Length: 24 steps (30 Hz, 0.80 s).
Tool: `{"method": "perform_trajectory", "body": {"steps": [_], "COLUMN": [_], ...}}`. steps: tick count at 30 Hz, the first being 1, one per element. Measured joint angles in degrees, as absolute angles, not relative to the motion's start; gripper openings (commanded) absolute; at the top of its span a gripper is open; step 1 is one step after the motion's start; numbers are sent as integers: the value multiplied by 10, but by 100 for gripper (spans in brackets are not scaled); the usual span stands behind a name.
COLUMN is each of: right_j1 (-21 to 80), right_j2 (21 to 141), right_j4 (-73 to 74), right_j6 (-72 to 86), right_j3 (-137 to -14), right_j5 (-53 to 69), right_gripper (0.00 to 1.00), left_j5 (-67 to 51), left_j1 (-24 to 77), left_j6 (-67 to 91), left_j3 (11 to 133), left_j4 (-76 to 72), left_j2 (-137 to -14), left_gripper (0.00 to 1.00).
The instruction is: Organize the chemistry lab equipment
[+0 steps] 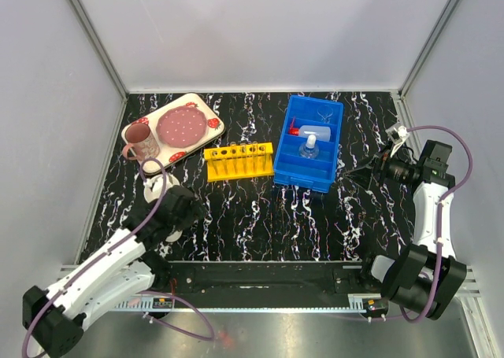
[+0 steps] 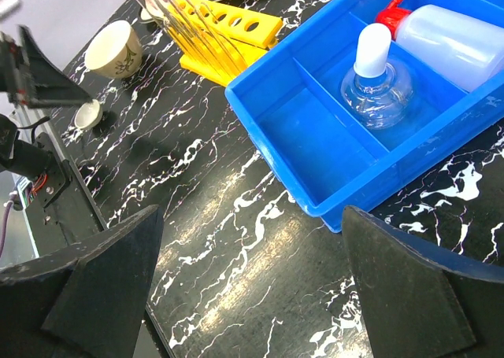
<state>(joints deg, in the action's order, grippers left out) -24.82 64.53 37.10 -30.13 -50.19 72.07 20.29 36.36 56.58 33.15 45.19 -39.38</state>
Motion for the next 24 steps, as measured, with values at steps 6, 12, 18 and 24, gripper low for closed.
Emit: {"method": "perform_trajectory", "body": {"steps": [6,12,18,24], "right_j1": [-248,-248,-248,-248], "right_j2": [647,649,653,653], "right_j4": [371,371,371,371], "right_j6": [-301,-301,-301,-301], "right_j3": [-502,-502,-502,-502], "right_j5": [716,714,714,714], "right_gripper": [100,100,100,100], "left_j5": [235,258,270,286], "left_j1": [363,361,359,359], "left_j6": [663,690,708,728], "left_j3": [274,273,275,287], "left_j4": [478,462,469,486], "left_j2": [-451,-512,-593,-620], "left_gripper": [82,75,64,45]}}
